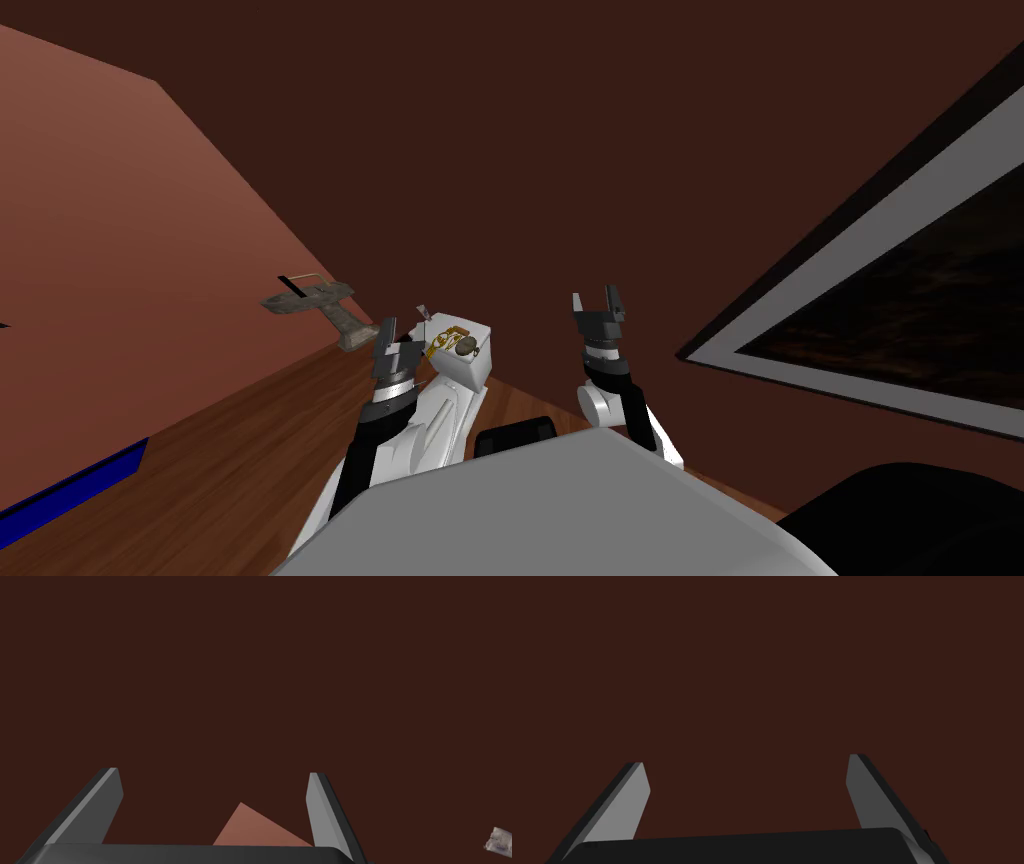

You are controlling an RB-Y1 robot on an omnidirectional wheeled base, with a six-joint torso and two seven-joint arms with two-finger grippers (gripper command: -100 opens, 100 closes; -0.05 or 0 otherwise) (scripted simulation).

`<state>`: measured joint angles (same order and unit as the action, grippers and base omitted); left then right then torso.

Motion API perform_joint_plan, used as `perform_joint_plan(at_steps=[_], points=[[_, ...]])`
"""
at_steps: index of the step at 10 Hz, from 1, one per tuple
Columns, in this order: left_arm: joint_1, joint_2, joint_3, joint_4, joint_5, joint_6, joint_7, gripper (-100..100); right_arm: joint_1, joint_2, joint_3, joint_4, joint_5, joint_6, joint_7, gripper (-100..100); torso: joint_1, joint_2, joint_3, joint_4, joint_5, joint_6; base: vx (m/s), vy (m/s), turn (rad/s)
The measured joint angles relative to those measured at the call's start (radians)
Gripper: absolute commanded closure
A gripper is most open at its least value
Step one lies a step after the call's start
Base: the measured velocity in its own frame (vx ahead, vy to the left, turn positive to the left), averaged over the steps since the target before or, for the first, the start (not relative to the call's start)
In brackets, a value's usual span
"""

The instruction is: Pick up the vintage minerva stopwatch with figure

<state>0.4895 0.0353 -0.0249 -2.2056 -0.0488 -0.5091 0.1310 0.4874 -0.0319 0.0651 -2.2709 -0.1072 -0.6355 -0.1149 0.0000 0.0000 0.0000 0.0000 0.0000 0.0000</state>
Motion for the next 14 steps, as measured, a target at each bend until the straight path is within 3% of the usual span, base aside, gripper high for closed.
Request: perform_joint_plan(at_steps=[6, 10, 14], points=[[-0.004, 0.077, 0.001, 0.13, -0.027, -0.001, -0.022, -100, 0.0, 0.0, 0.0, 0.0, 0.0, 0.0, 0.0, 0, 0.007, 0.013, 0.008, 0.003, 0.002, 0.0, -0.181, 0.081, -0.049], [-0.011, 0.091, -0.003, 0.215, -0.049, 0.017, -0.043, -100, 0.0, 0.0, 0.0, 0.0, 0.0, 0.0, 0.0, 0, 0.003, 0.01, 0.006, 0.002, 0.001, 0.0, -0.183, 0.059, -0.046], [-0.03, 0.105, -0.003, 0.347, -0.074, 0.023, -0.065, -100, 0.0, 0.0, 0.0, 0.0, 0.0, 0.0, 0.0, 0, 0.006, 0.016, 0.009, 0.004, 0.002, 0.0, -0.256, 0.082, -0.058]])
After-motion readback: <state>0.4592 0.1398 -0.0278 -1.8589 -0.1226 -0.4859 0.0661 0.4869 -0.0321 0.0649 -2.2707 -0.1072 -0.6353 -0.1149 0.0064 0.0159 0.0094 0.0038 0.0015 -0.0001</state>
